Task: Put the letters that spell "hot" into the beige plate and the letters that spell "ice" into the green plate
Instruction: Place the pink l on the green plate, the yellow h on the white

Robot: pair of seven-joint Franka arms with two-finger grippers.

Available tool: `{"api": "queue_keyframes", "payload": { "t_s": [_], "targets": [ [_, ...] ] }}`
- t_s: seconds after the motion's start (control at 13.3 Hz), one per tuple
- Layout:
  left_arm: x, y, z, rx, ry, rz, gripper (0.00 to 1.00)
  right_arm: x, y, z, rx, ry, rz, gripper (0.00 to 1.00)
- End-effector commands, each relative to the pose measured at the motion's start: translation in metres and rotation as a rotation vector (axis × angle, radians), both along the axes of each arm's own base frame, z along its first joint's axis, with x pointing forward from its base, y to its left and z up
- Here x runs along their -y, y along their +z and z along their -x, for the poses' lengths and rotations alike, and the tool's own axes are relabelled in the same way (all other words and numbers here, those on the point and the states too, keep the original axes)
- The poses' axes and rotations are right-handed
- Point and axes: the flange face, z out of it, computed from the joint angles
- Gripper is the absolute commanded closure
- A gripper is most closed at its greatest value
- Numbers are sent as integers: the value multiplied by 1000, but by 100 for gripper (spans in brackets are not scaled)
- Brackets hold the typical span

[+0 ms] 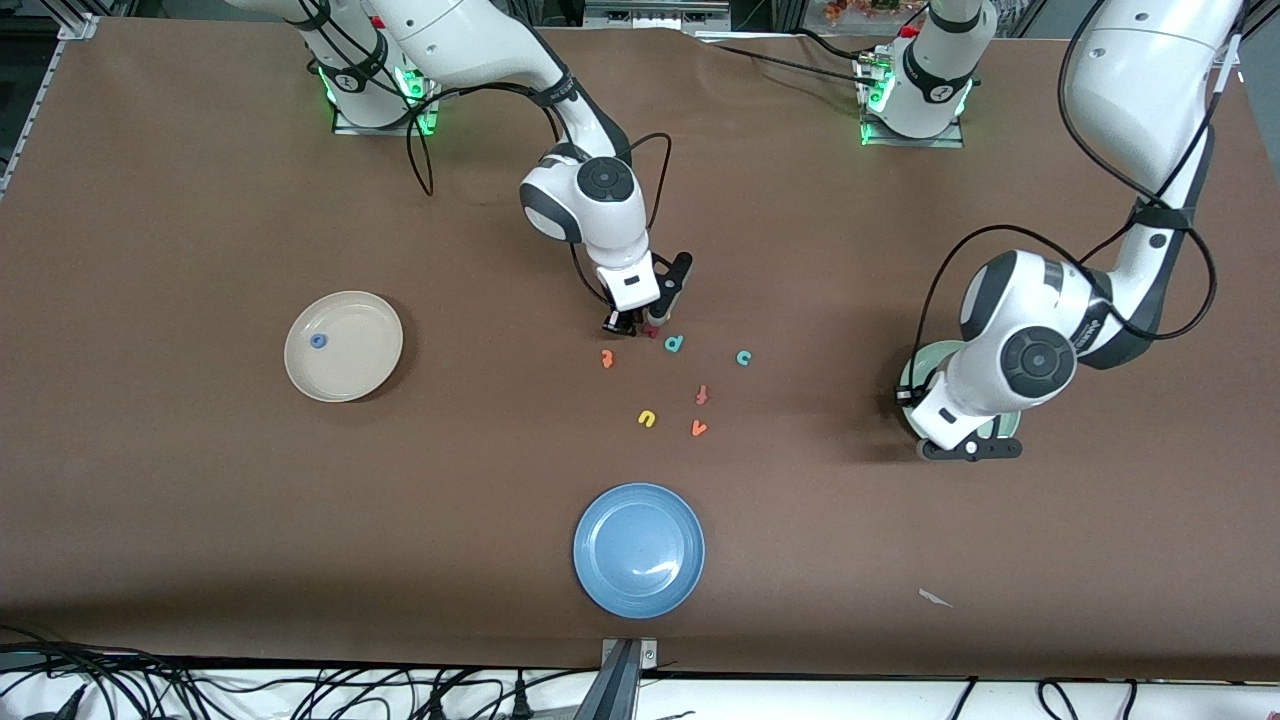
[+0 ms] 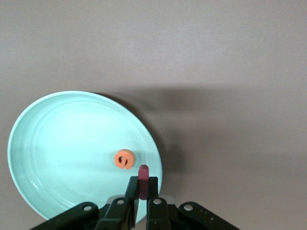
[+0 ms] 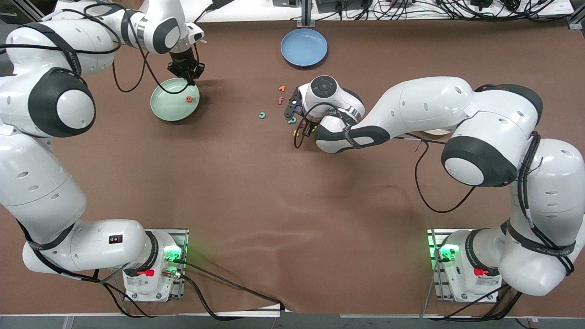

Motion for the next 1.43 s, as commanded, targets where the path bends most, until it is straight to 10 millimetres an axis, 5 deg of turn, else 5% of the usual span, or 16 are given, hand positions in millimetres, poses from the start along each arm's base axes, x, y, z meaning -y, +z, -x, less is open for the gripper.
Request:
{"api": "queue_keyframes", "payload": {
  "t_s": [0.0,0.23,0.3,0.38,0.45,0.75,0.98,1.36],
  "targets": [
    [-20,-12,24,49,-38,11,100,-9,21,-12,-15,-6,64,83],
    [-39,-29,28,30,-63,24,100,-5,50,-21,-35,-40,106,83],
    [-44,-29,28,27,-79,27,93,2,54,-26,-45,-55,126,83],
    [-49,-29,28,22,-100,29,69,16,66,-37,-52,-90,142,83],
    [-52,-26,26,21,-141,34,5,32,77,-44,-83,-139,169,83],
    [-48,-12,20,26,-141,43,0,139,119,-99,-163,-373,304,83],
    [6,-1,21,52,-55,67,0,221,124,-127,-190,-529,314,83],
    [105,-3,48,41,12,83,0,381,55,-141,-262,-693,335,83]
  ]
}}
